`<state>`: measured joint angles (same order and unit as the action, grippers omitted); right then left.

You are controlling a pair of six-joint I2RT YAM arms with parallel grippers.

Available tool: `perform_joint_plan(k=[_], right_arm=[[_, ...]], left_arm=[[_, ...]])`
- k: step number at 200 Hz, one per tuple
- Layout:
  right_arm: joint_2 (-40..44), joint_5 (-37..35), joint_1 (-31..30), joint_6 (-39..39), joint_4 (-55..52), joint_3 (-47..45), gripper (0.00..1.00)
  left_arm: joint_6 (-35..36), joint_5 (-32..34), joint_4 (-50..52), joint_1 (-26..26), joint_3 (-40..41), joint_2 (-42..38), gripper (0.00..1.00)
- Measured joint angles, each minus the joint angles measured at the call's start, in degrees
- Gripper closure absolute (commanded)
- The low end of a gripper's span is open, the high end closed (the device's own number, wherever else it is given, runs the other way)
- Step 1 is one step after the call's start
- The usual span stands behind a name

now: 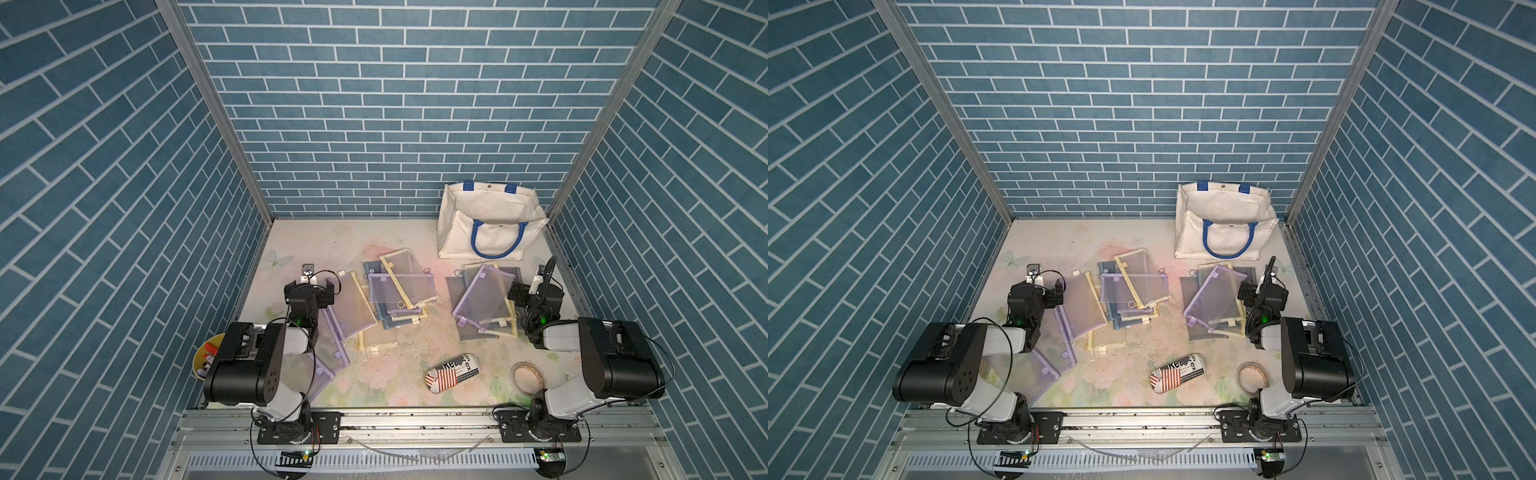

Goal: Put the pencil pouch into the canvas bag
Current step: Pick up the pencil pouch.

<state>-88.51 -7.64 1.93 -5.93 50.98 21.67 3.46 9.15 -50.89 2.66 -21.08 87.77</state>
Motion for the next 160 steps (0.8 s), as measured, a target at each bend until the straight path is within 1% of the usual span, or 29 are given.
perform_joint_plan(k=[160], right_arm=[[0.5, 0.0, 0.0, 0.0, -0.7, 0.0, 0.01]], left_arm=[[0.0, 0.1, 0.5, 0.0, 0.0, -0.3, 0.00]])
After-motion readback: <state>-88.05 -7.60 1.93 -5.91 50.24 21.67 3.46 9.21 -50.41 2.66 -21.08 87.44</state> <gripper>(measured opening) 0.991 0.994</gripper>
